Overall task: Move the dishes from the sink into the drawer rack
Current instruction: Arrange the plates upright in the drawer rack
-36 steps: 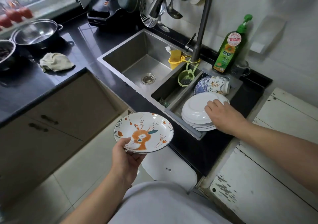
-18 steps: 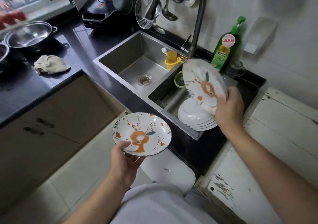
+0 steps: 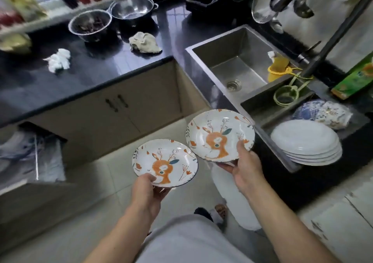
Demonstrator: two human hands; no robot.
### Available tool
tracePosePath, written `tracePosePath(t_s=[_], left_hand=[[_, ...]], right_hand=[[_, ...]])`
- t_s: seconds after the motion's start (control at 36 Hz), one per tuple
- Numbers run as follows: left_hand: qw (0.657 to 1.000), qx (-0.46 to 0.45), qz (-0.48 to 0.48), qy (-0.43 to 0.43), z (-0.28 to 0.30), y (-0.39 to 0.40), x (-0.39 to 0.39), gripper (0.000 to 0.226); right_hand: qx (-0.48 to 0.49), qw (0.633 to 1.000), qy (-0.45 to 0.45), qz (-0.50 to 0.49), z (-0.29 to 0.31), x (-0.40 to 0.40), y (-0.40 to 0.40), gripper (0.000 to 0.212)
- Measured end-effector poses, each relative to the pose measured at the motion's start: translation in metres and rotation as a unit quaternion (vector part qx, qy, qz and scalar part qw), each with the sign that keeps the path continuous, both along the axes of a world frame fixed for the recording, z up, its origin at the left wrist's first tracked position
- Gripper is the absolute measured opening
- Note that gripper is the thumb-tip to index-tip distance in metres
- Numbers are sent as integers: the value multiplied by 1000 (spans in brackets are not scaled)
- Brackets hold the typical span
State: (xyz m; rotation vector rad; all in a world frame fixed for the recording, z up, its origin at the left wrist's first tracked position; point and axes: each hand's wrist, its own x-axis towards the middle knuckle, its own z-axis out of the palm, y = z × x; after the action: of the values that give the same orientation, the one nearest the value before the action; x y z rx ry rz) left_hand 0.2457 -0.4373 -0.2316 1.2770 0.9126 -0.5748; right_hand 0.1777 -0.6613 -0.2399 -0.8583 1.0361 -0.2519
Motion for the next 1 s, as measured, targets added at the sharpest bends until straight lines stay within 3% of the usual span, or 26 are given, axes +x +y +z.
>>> tracePosePath(t_s=[0.17,0.47,0.81,1.0], left_hand=[[994,-10,112,11,0,131,6,30],[976,-16,211,-43,9,423,10,37],[906,-42,419,-49,5,607,-5,33],[864,-37,499,-58,1,691,33,39]], right_hand=[[-62,990,5,126,9,55,112,32],[-93,963,47,249,6,111,362,45],[-105,930,60,347,15,186,565,51],[-102,905,74,406,-4,241,651,49]])
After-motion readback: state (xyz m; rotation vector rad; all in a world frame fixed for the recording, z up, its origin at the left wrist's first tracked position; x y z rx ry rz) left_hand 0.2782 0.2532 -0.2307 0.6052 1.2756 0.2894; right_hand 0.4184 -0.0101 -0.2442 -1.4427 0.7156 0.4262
